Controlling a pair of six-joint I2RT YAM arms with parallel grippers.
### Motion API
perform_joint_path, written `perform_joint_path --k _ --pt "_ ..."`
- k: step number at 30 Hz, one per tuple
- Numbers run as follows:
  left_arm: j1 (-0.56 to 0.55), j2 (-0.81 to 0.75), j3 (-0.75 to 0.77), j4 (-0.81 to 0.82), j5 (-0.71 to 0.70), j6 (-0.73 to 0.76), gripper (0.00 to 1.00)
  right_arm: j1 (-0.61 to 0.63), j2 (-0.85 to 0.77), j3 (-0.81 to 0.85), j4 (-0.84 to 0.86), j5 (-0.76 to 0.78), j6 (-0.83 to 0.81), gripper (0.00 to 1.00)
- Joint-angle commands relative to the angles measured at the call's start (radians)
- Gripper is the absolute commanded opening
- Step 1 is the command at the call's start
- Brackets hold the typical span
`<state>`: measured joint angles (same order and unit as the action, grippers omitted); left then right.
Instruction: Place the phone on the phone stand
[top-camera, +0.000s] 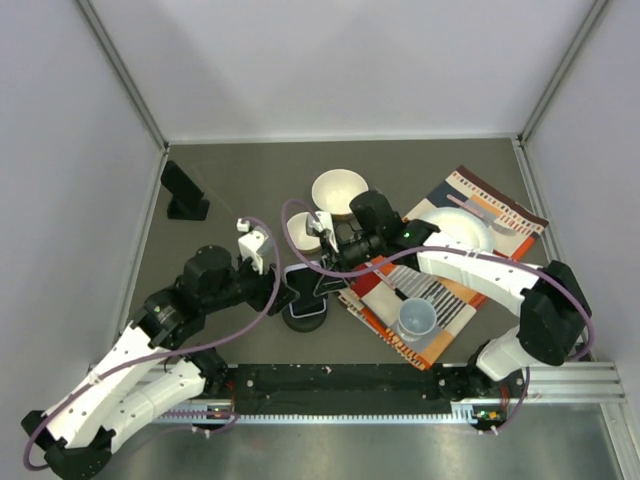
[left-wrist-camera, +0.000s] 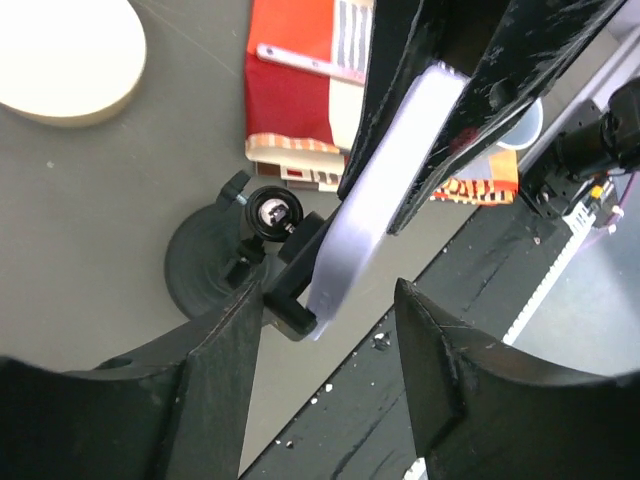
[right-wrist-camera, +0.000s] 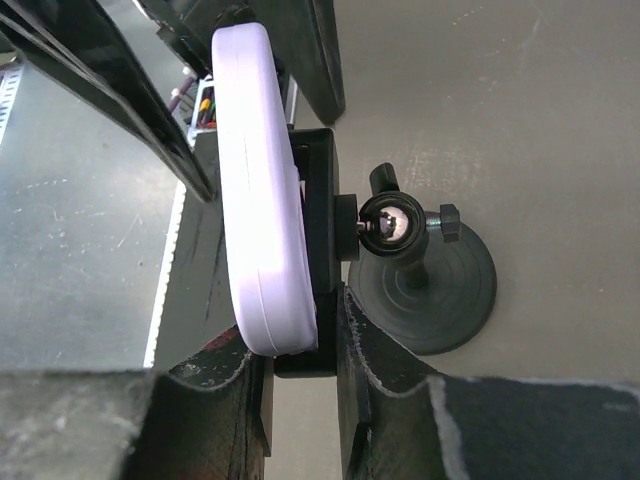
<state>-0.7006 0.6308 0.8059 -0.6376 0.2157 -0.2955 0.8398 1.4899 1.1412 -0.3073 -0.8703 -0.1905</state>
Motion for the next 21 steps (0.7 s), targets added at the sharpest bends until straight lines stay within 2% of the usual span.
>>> perform_joint_path --k 1,3,8,12,15,19,20,21 --pt "0.004 0.064 -0.045 0.070 0.115 0.016 0.55 -0.010 0.000 0.078 0.076 -0.162 -0.015 0.00" --pt "0.006 0.066 -0.056 0.090 0.126 0.016 0.49 -0.019 0.001 0.078 0.076 -0.168 -0.020 0.00" --pt "0.006 0.066 -0.073 0.107 0.158 0.016 0.54 -0.045 0.003 0.080 0.071 -0.196 -0.030 0.00" --pt "0.006 0.072 -0.082 0.130 0.186 0.015 0.53 -0.054 0.012 0.081 0.071 -0.187 -0.041 0.00" --pt "0.006 0.086 -0.089 0.142 0.200 0.013 0.47 -0.056 0.020 0.083 0.074 -0.168 -0.044 0.00" --pt "0.004 0.119 -0.089 0.141 0.179 0.013 0.26 -0.056 0.001 0.059 0.108 -0.113 -0.024 0.00" --pt "0.006 0.128 -0.088 0.138 0.166 0.010 0.07 -0.056 -0.006 0.045 0.153 -0.081 -0.015 0.00" --pt "0.006 0.139 -0.080 0.128 0.150 0.007 0.00 -0.056 -0.017 0.031 0.184 -0.063 -0.009 0.00"
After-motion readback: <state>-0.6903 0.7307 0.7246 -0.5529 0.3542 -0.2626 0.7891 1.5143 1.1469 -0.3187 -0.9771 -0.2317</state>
